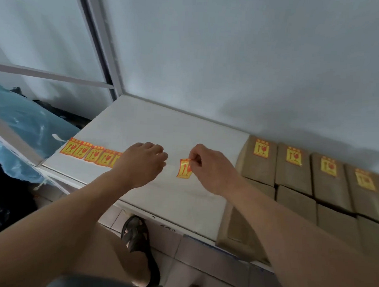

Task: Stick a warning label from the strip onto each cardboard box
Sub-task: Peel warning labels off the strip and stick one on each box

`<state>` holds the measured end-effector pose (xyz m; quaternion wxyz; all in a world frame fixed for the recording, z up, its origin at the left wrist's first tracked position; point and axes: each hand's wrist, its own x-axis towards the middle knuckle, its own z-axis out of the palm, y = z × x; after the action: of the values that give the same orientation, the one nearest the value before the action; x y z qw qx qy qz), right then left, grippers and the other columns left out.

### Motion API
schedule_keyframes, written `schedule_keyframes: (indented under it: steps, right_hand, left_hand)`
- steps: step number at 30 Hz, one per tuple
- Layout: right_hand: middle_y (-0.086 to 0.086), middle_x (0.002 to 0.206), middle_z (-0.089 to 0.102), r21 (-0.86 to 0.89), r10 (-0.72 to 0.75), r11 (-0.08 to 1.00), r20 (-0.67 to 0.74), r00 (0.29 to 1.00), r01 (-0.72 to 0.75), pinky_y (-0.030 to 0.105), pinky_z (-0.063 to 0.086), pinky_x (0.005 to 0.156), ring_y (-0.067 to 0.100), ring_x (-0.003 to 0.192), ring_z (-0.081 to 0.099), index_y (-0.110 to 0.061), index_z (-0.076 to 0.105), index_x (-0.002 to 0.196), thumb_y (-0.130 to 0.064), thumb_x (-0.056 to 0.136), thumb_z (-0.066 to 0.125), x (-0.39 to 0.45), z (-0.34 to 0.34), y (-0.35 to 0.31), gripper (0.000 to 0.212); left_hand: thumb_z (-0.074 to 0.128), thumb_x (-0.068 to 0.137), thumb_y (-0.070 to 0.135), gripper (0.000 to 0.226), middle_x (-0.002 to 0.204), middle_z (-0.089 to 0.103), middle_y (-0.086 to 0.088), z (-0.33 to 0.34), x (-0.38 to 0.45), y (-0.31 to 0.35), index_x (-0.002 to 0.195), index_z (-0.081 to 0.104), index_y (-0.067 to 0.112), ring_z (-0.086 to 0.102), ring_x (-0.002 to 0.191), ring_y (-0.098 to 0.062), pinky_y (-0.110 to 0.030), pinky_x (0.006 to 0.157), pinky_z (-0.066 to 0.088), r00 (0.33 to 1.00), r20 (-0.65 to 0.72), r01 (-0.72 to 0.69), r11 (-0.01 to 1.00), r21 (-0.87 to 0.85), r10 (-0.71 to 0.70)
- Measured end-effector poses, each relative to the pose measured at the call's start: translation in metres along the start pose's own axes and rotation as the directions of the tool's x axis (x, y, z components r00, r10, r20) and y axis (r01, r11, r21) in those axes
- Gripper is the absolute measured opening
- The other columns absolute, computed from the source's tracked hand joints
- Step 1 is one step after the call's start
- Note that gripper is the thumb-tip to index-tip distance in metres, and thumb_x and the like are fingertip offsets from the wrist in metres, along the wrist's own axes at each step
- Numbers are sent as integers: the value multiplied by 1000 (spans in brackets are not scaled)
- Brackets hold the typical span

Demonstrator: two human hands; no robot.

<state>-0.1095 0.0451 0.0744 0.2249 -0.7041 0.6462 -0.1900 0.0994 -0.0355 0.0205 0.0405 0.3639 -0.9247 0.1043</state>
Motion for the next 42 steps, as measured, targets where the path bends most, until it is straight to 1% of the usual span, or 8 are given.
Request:
schedule_keyframes:
  steps: [4, 8, 11, 15, 26, 32, 38, 42]
  right_hand:
    - [-6, 87, 61, -43, 48, 998, 0, 999, -48, 28, 47, 65, 10, 74, 55, -24, 51, 100, -27, 97, 45, -37, -45, 23, 8]
    - [-12, 90, 58, -63, 92, 994, -9, 996, -93, 22, 47, 67, 5, 80, 56, -28, 52, 100, -31, 97, 49, -74, -74, 50, 5]
    - [-11, 89, 60, -33, 130, 991, 1, 992, -130, 23, 51, 75, 6, 82, 58, -27, 53, 99, -30, 97, 51, -95, -86, 69, 4]
    - [-11, 88, 60, -7, 179, 984, 34, 983, -178, 21, 48, 74, 4, 82, 58, -31, 52, 96, -30, 97, 51, -110, -91, 88, 2]
    - [-14, 92, 60, 67, 201, 976, 64, 978, -205, 19, 48, 77, 2, 86, 59, -32, 51, 101, -31, 96, 53, -104, -79, 93, 6]
    - [-12, 93, 61, 36, 221, 974, 61, 973, -223, 25, 51, 79, 4, 87, 59, -34, 50, 103, -36, 95, 53, -101, -73, 96, 9]
    - [-15, 93, 60, -10, 231, 973, 26, 973, -230, 21, 48, 73, 2, 84, 57, -35, 49, 104, -40, 93, 54, -102, -67, 95, 13]
    - [-15, 92, 60, -44, 230, 972, -7, 973, -230, 19, 44, 70, 2, 83, 56, -36, 50, 103, -41, 92, 56, -102, -62, 95, 13]
  left_hand:
    - [40, 94, 34, 32, 97, 65, 0, -19, 21, 55, 98, 66, 18, 63, 87, -25, -38, 70, 51, 983, -105, -153, 988, -36, 149]
    - [38, 96, 34, 33, 99, 65, -1, -32, 40, 100, 101, 66, 17, 63, 89, -25, -39, 73, 50, 957, -167, -253, 965, -69, 238]
    - [37, 97, 34, 33, 100, 65, 0, -38, 48, 123, 102, 65, 18, 63, 90, -23, -38, 75, 51, 940, -204, -297, 950, -99, 273]
    - [40, 96, 35, 31, 101, 67, 2, -42, 51, 141, 100, 67, 19, 64, 90, -23, -37, 74, 52, 939, -229, -298, 940, -169, 256]
    - [33, 96, 43, 43, 100, 69, 4, -48, 54, 146, 100, 69, 21, 66, 88, -19, -34, 73, 53, 953, -139, -298, 922, -248, 271]
    - [37, 95, 45, 38, 99, 68, 5, -50, 53, 146, 97, 69, 23, 65, 87, -18, -34, 73, 52, 951, -94, -310, 914, -260, 296]
    - [20, 95, 56, 57, 111, 65, 6, -57, 52, 150, 112, 64, 25, 61, 100, -16, -34, 84, 49, 951, 37, -283, 913, -294, 306]
    - [14, 93, 61, 65, 112, 65, 6, -56, 51, 151, 114, 64, 25, 61, 100, -16, -35, 85, 50, 954, 48, -271, 918, -290, 297]
